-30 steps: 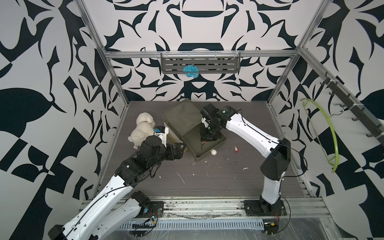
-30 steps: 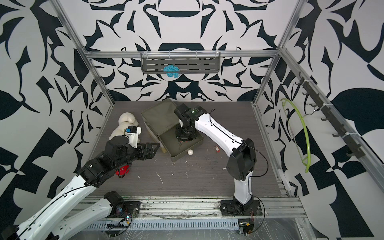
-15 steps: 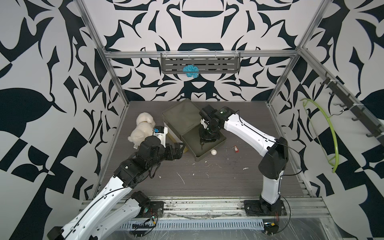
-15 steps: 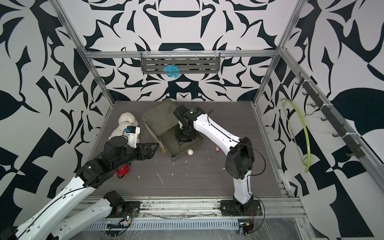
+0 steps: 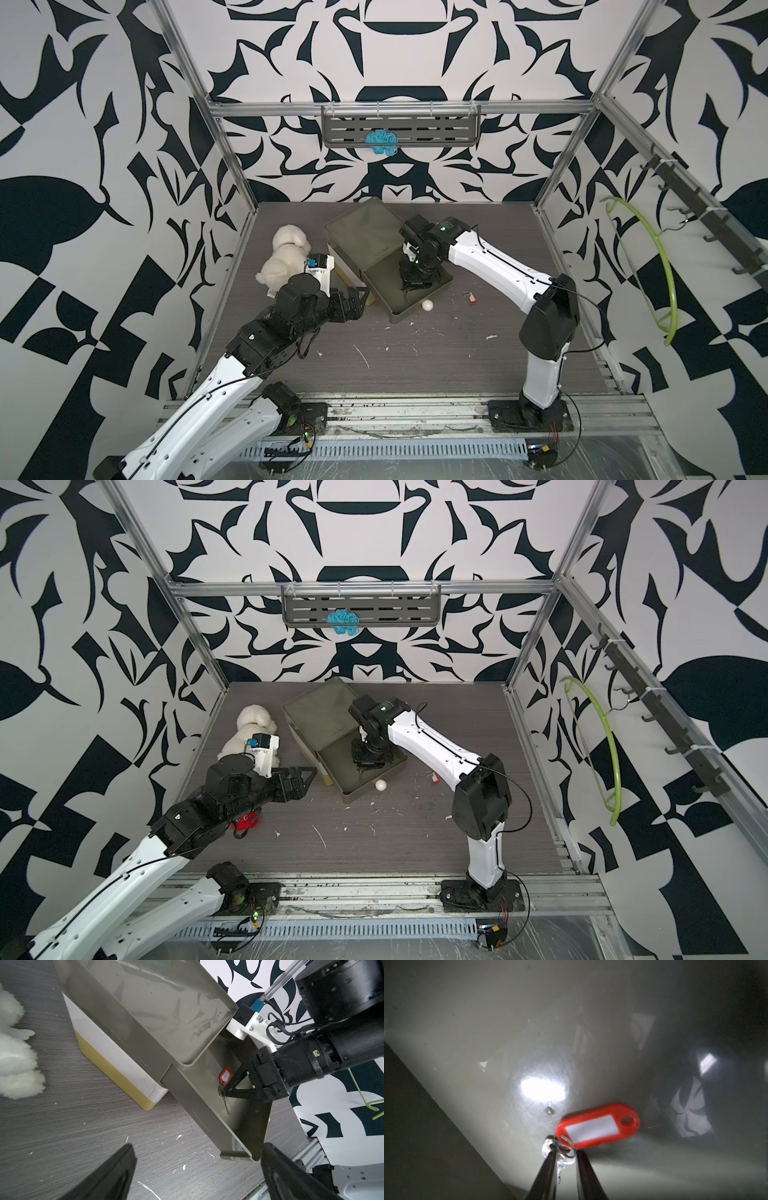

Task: Take the keys out of the drawer
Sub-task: Pick up the key from the drawer.

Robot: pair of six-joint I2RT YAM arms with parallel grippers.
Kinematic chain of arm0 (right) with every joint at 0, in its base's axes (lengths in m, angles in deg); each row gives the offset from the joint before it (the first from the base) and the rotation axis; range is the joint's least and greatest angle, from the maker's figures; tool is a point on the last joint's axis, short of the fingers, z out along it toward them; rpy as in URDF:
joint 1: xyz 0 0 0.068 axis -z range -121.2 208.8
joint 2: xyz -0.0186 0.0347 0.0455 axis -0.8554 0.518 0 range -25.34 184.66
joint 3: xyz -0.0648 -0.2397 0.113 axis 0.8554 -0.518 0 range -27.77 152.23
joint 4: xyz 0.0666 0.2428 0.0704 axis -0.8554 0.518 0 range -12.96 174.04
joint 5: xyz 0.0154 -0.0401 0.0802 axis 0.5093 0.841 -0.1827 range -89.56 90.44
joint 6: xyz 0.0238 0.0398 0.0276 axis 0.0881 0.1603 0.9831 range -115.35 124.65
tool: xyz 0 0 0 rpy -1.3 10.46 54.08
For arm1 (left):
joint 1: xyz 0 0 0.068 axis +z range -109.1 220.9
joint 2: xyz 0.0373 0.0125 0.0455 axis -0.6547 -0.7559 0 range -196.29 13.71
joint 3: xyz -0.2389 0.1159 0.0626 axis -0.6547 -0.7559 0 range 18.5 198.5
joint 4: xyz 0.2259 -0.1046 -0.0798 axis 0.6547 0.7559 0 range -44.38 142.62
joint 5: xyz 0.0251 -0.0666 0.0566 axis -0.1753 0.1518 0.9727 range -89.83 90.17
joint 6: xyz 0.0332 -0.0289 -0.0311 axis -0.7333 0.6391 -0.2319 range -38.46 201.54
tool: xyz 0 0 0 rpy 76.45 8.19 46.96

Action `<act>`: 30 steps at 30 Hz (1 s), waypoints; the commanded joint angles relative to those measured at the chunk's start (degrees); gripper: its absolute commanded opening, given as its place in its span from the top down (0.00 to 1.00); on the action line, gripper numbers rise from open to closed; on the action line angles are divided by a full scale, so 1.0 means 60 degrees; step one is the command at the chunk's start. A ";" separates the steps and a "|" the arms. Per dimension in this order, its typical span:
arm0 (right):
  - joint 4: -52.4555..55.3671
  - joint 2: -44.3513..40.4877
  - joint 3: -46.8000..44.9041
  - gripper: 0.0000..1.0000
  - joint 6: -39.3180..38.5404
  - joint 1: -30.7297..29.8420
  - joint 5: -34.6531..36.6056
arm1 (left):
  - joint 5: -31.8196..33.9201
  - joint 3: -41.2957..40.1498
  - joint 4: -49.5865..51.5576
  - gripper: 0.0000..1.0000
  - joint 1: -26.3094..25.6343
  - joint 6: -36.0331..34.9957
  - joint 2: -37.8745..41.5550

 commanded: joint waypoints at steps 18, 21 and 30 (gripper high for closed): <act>0.0154 -0.0507 0.0772 1.00 -0.0063 -0.0002 0.0753 | -0.0140 0.0207 -0.0145 0.01 0.0037 -0.0272 -0.0447; 0.0140 -0.0688 0.0795 1.00 -0.0039 -0.0006 0.0846 | -0.0205 0.0222 -0.0169 0.01 0.0031 -0.0287 -0.0494; 0.0161 -0.1190 0.1049 1.00 0.0040 0.0017 0.1121 | -0.0600 0.0436 -0.0280 0.01 0.0033 -0.0251 -0.0775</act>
